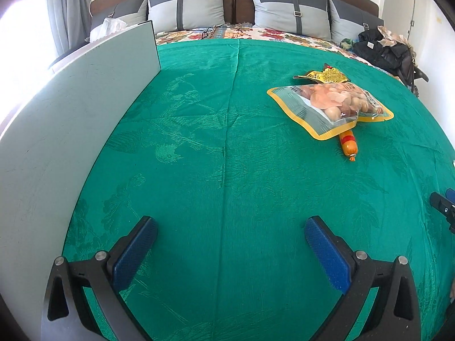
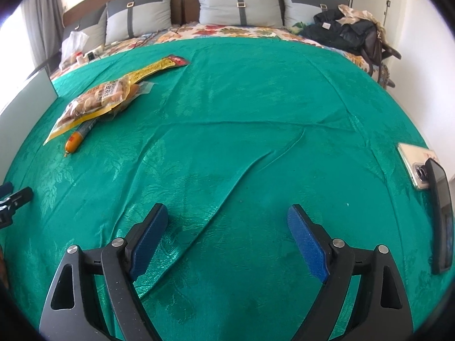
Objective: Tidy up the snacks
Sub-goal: 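Move both tools back toward the peanut bag on the bedspread, then grasp the clear peanut bag with the left tool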
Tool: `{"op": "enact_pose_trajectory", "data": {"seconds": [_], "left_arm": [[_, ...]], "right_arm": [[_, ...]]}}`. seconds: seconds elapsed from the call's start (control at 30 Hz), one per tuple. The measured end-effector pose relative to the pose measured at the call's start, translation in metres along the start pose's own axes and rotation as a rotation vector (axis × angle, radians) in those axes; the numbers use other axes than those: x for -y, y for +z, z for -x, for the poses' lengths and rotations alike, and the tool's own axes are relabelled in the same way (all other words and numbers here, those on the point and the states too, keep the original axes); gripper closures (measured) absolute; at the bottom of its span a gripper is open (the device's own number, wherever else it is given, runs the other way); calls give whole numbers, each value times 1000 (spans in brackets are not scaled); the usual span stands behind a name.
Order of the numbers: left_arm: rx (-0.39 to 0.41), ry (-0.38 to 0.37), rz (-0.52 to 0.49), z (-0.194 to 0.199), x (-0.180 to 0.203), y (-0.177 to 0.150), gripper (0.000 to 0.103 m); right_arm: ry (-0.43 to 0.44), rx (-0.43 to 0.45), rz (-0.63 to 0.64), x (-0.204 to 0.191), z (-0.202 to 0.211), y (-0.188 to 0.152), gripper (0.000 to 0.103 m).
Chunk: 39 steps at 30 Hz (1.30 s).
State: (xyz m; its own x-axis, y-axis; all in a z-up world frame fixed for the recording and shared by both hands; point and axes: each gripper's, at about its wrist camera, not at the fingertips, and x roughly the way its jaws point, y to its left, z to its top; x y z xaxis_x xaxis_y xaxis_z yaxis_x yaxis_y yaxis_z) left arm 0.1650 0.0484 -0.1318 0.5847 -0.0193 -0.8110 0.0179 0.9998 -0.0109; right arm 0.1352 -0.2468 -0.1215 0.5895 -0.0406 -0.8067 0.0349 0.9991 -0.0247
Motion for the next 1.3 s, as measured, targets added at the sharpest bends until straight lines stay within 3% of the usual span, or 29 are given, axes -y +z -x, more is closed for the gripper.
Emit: {"op": "enact_pose_trajectory", "data": {"seconds": [0.7,0.83,0.9,1.0,1.1,1.2,1.3], "left_arm": [[-3,-1,-1,0,0,0,0],[-109,-35,-40,-3,-1,14,1],[-99,-87,-53,6,-1,26,3],[-82,-162,-122,16,12,56,3],[-101,-223,-270,16,46,91,3],[-136,-230,-463,5,90,115,3],[-183,-210,-510,-19,116,131,3]], "right_arm": [[0,-1,2,-1,0,0,11],[1,-1,2,-1,0,-1,11],[0,-1,3,-1,0,-1,11],[0,-1,3,-1,0,-1,11],[1,-1,3,-1,0,-1,11],[1,-1,3,-1,0,-1,11],[1,-1,3,-1,0,-1,11]]}}
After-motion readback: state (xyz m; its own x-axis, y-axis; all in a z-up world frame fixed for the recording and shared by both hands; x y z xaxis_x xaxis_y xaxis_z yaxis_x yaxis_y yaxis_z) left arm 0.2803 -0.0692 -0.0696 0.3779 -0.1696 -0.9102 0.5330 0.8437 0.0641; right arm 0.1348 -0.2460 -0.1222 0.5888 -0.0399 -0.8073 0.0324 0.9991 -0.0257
